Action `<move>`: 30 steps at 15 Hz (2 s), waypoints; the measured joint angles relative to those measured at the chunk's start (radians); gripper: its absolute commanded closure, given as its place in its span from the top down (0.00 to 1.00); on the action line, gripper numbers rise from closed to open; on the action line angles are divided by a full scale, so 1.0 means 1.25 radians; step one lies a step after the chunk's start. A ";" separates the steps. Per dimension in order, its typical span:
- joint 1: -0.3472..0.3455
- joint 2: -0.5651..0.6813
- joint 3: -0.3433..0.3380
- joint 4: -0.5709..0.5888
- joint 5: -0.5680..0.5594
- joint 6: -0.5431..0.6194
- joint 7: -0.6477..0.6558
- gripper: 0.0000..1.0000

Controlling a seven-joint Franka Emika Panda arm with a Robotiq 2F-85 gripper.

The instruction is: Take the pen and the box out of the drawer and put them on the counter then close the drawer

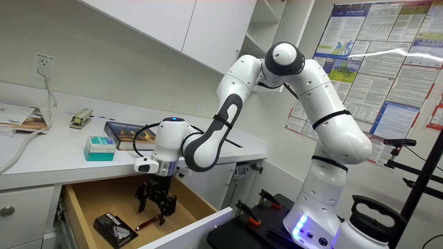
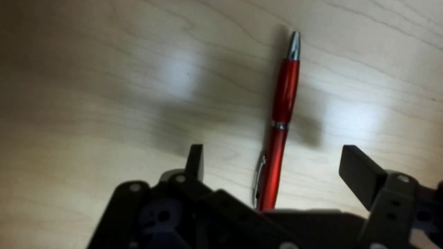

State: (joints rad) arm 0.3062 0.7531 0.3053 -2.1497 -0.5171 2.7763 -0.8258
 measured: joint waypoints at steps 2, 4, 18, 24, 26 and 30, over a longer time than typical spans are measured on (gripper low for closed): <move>0.000 0.016 0.000 0.024 0.008 -0.015 -0.015 0.69; 0.000 0.026 0.001 0.038 0.011 -0.017 -0.016 0.53; -0.001 0.012 0.006 0.034 0.029 -0.031 0.004 0.03; 0.027 -0.168 -0.012 -0.096 0.025 -0.049 0.143 0.03; 0.030 -0.258 -0.012 -0.147 0.020 -0.071 0.198 0.03; 0.024 -0.437 -0.017 -0.230 0.019 -0.095 0.312 0.03</move>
State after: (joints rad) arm 0.3364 0.2064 0.2842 -2.4367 -0.4939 2.6574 -0.4354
